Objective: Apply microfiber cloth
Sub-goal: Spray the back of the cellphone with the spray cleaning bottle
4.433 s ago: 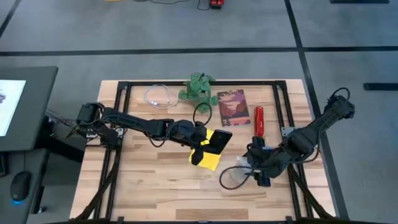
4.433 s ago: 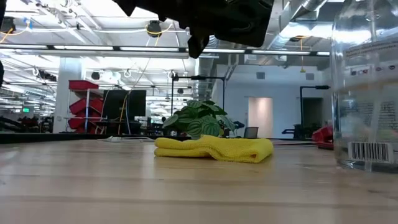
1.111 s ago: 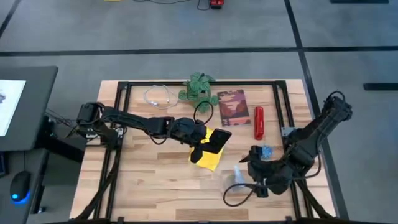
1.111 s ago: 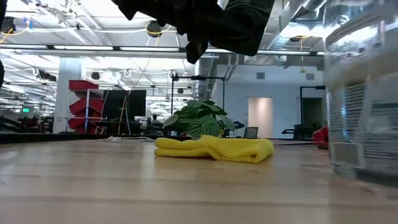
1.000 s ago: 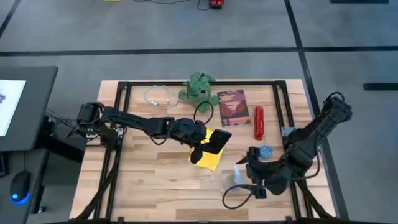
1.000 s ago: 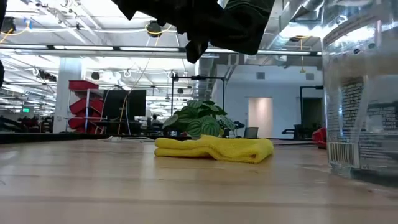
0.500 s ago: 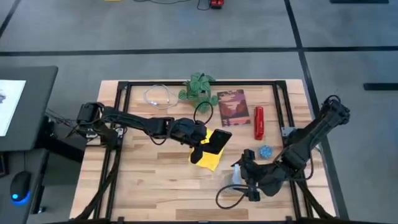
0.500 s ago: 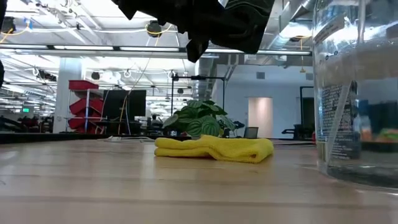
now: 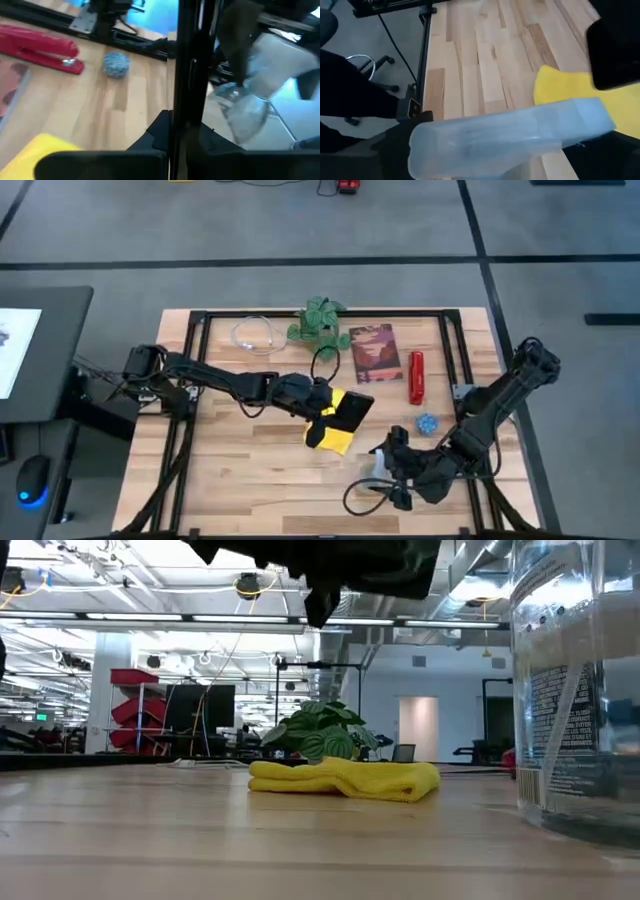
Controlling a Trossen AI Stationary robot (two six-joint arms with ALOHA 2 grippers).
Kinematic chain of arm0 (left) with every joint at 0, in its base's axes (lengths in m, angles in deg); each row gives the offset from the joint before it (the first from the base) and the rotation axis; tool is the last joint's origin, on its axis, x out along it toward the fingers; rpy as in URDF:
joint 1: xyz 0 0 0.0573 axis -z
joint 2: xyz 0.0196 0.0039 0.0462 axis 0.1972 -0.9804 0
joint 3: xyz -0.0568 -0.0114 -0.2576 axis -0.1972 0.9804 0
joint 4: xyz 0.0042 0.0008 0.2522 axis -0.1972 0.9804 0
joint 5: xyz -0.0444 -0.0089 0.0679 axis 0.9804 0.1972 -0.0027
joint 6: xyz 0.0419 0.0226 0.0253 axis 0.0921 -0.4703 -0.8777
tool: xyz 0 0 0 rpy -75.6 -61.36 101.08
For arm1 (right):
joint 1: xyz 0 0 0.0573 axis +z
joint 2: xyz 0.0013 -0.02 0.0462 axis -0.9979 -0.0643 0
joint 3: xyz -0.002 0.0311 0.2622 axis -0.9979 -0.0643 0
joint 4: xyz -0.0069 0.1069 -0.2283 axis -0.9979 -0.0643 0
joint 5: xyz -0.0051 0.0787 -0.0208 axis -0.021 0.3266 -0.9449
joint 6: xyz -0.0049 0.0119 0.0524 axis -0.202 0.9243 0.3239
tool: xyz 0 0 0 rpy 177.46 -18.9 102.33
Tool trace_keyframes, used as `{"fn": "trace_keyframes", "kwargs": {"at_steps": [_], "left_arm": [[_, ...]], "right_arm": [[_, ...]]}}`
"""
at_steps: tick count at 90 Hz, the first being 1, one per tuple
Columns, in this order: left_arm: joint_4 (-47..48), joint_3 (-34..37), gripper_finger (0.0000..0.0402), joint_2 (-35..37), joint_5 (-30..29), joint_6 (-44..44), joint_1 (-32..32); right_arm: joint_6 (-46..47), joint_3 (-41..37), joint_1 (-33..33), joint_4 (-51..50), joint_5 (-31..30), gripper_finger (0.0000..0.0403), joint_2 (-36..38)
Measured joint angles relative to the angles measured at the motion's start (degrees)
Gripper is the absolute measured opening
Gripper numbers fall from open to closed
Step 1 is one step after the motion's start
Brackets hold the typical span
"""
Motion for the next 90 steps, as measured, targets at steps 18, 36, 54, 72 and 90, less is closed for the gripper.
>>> {"fn": "trace_keyframes", "kwargs": {"at_steps": [18,36,54,72,90], "left_arm": [[0.8,0.0,0.0004,0.0,-1.6,0.0,0.6],[0.9,0.0,0.0004,0.0,-1.7,0.4,0.6],[0.9,0.0,0.0004,0.0,-1.7,0.5,0.7],[0.9,0.0,0.0004,0.0,-1.7,0.5,0.7],[1.0,0.0,0.0004,0.0,-1.7,0.5,0.7]], "right_arm": [[-3.9,0.0,-0.9,0.0,2.3,0.0357,0.0],[-10.6,0.0,-4.0,1.8,7.5,0.034,0.0],[-13.1,0.0,-5.8,2.7,10.9,0.0333,0.0],[-13.4,0.0,-5.3,2.5,11.9,0.0331,0.0],[-13.1,0.0,-5.3,2.6,14.0,0.027,0.0]]}}
